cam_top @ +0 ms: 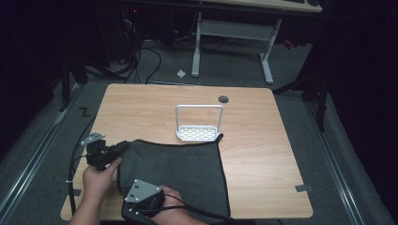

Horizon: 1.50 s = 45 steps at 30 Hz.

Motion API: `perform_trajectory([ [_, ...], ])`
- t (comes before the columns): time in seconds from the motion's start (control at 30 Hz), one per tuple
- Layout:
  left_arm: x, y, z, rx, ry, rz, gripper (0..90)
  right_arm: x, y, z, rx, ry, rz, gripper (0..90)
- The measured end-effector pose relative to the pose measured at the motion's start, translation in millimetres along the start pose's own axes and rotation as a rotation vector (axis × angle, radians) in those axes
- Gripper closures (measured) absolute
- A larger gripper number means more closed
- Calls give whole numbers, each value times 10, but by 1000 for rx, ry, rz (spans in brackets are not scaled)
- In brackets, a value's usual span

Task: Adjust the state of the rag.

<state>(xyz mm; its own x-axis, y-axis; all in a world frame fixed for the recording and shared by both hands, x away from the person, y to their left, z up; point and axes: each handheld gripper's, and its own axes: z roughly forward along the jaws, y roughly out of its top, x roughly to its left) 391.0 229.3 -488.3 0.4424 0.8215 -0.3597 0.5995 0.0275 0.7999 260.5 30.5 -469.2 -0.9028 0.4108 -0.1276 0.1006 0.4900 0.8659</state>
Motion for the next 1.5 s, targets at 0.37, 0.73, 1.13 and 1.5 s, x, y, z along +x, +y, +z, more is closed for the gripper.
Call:
perform_trajectory([
  [0.37,-521,106,440,14,24,12,808,-319,-334,-524,4,-96,58,826],
  [0.73,-915,132,731,19,44,33,808,-534,-711,-941,15,-171,108,825],
  [1.13,-1319,153,999,47,20,73,807,-681,-1033,-1356,43,-234,159,823],
  [1.5,-1646,146,1289,77,-4,104,802,-744,-1284,-1573,91,-257,200,815],
])
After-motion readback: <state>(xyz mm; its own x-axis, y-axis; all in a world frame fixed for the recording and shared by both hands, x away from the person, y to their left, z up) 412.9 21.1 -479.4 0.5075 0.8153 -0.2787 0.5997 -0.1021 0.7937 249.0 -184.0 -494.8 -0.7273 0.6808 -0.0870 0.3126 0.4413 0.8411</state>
